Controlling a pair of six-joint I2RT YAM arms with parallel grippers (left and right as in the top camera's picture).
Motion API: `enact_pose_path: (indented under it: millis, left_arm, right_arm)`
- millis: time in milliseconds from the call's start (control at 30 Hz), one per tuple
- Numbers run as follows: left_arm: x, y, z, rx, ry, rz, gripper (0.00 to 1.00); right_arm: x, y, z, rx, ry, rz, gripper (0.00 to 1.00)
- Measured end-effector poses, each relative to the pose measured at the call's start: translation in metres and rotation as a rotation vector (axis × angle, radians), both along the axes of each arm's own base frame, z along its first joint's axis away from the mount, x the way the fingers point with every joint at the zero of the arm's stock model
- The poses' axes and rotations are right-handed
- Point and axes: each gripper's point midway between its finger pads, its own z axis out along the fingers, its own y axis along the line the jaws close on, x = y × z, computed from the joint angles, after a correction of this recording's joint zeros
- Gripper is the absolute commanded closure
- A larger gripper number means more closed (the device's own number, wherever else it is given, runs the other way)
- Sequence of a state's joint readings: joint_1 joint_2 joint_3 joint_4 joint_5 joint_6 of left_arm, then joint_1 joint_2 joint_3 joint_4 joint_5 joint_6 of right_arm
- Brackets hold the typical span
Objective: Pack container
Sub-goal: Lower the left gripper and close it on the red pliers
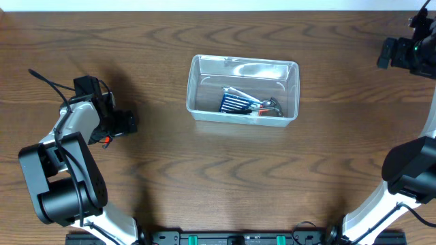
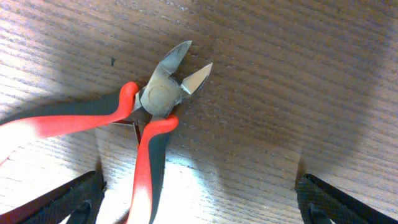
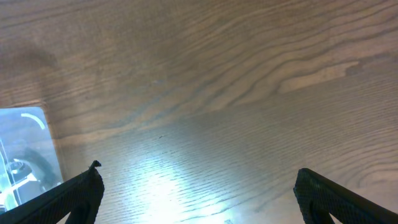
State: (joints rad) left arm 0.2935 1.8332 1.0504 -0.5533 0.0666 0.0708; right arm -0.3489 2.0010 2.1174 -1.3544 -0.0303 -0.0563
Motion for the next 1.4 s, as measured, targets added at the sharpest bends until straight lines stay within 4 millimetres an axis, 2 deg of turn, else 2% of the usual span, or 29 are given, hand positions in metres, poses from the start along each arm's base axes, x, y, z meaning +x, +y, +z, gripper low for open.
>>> enact_pose_path:
  millis: [300, 400, 633, 700, 900, 1200, 1400]
  left_arm:
    - [-0.0011, 0.0006, -0.0001, 0.0, 0.004, 0.022, 0.03]
    - [-0.0011, 0.0008, -0.0001, 0.001, 0.005, 0.024, 0.09]
    - [-0.0016, 0.0009, -0.0001, 0.0, 0.006, 0.04, 0.3]
    - [-0.0015, 0.0011, -0.0001, 0.001, 0.005, 0.045, 0.38]
    - [-0.0012, 0.0017, 0.0001, 0.002, 0.004, 0.054, 0.53]
    - [-0.0014, 0.0029, 0.0001, 0.002, 0.003, 0.106, 0.68]
    - [-0.0017, 0.0034, 0.0, 0.001, 0.003, 0.136, 0.7]
  right_arm:
    - [-0.0006, 0.0002, -0.0002, 0.001, 0.003, 0.0, 0.01]
    - [-0.0009, 0.0003, -0.0003, 0.001, 0.004, 0.0, 0.01]
    - [-0.0025, 0.0009, -0.0009, 0.004, 0.011, 0.0, 0.01]
    - [-0.0027, 0.0009, -0.001, 0.004, 0.012, 0.0, 0.01]
    - [-0.0033, 0.0011, -0.0012, 0.005, 0.014, 0.0, 0.01]
    - [-0.0038, 0.0013, -0.0013, 0.006, 0.016, 0.0, 0.01]
    - [-0.0041, 0.0014, -0.0015, 0.006, 0.018, 0.0, 0.01]
